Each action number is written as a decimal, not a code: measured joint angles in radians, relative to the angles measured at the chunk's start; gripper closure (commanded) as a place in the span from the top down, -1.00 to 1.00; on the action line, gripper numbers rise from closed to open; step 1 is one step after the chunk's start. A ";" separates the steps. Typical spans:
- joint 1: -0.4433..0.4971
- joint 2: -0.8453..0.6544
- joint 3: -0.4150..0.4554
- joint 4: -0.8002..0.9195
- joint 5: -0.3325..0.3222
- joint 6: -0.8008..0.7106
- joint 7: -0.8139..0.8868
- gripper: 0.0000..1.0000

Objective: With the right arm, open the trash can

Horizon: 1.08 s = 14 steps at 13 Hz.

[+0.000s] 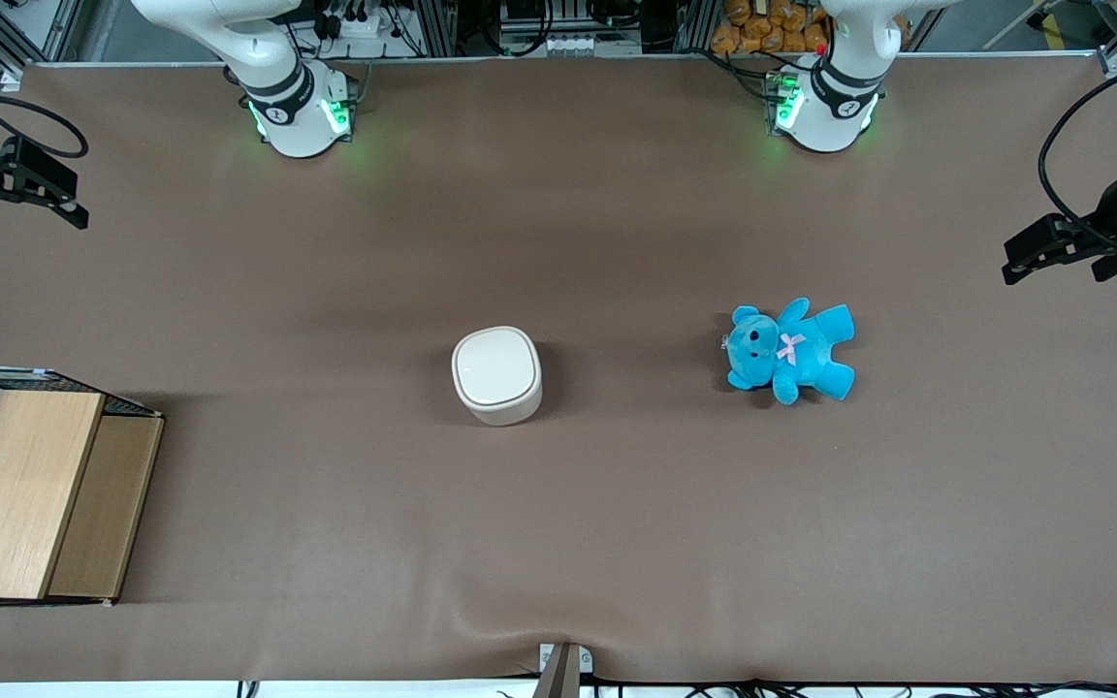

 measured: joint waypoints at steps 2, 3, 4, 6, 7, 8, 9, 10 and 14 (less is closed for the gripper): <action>0.000 0.000 0.000 0.000 0.001 -0.006 0.000 1.00; 0.000 0.000 0.000 0.000 0.001 -0.007 0.000 1.00; 0.000 0.000 0.000 -0.001 0.005 -0.007 0.000 1.00; -0.001 0.000 -0.003 -0.004 0.041 -0.007 0.000 1.00; -0.001 0.001 -0.003 -0.005 0.057 -0.006 0.000 1.00; -0.001 0.002 0.000 -0.006 0.070 -0.003 0.010 1.00; 0.000 0.007 0.012 -0.007 0.076 0.003 0.039 1.00; 0.001 0.015 0.039 -0.010 0.077 0.014 0.084 1.00; 0.053 0.082 0.145 -0.020 0.078 0.079 0.259 1.00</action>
